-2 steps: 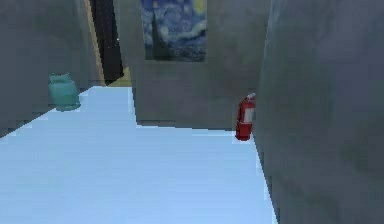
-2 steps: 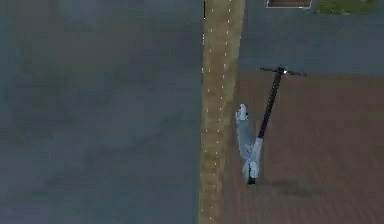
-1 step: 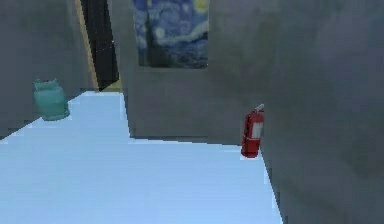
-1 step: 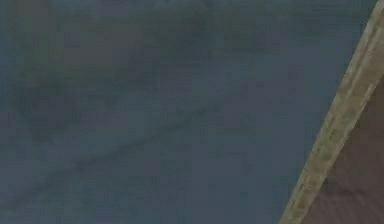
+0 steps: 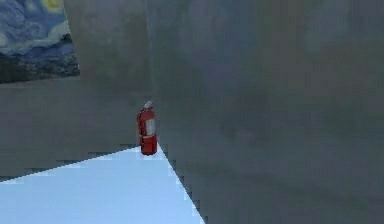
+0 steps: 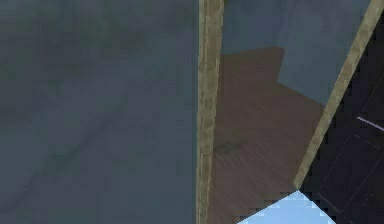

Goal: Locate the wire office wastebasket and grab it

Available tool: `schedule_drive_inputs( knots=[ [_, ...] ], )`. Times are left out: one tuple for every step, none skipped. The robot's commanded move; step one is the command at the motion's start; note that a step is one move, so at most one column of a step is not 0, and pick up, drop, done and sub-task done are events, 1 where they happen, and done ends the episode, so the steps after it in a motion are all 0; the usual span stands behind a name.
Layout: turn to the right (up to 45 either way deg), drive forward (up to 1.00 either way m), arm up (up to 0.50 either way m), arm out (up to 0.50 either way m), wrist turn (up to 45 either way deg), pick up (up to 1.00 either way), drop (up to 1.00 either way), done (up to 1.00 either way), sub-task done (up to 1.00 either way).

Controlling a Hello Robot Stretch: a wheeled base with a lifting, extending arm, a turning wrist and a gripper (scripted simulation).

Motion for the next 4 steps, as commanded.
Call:
schedule_drive_inputs(
  knots=[
    [0.0, 0.1, 0.0, 0.0, 0.0, 0.0, 0.0, 0.0, 0.0],
    [3.0, 0.0, 0.0, 0.0, 0.0, 0.0, 0.0, 0.0, 0.0],
    [27.0, 0.0, 0.0, 0.0, 0.0, 0.0, 0.0, 0.0, 0.0],
    [0.0, 0.25, 0.0, 0.0, 0.0, 0.0, 0.0, 0.0, 0.0]
  ],
)
